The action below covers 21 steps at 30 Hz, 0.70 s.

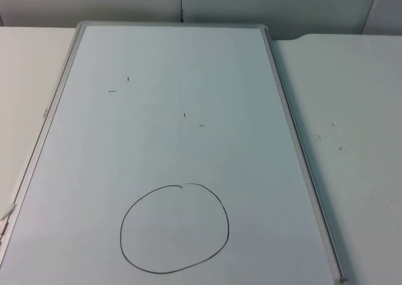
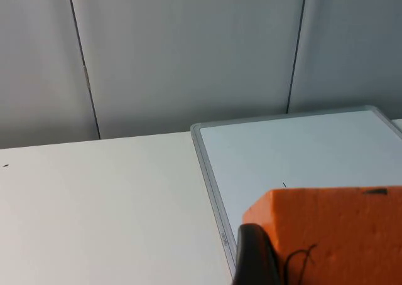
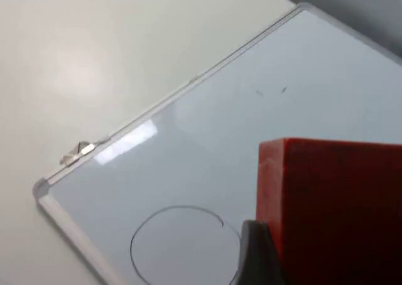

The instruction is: Pick up one cube with the left hand and another cube with the right hand. First place the cube in the right hand at the target position, then stack the cube in the left hand on top.

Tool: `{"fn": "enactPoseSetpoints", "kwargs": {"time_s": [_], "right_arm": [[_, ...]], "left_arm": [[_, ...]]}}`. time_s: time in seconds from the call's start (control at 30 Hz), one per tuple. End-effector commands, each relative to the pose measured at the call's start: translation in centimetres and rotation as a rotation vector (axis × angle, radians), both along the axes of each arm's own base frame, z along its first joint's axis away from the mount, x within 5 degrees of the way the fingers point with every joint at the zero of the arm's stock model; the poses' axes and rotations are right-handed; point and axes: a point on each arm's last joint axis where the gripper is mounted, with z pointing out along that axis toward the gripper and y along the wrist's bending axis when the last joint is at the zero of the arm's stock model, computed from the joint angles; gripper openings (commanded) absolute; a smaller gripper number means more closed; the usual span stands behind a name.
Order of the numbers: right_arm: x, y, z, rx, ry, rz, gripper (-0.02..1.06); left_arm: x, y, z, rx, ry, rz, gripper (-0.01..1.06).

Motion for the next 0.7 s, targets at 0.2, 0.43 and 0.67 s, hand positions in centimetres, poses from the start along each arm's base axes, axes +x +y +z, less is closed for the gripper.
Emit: {"fn": "enactPoseSetpoints", "kwargs": {"time_s": [0.2, 0.43, 0.67], "right_arm": [[-3.4, -2.4, -7.4, -0.066, 0.085, 0.065, 0.00], [-4.7, -2.7, -11.2, -0.106, 0.176, 0.088, 0.00], [-4.2, -2.1, -11.9, -0.117, 0.216, 0.057, 0.00]], "left_arm": [[-0.1, 0.0, 0.1, -0.001, -0.019, -0.004, 0.00], [0.0, 0.0, 0.1, -0.001, -0.022, -0.004, 0.00], [0.0, 0.0, 0.1, -0.001, -0.022, -0.004, 0.00]]}}
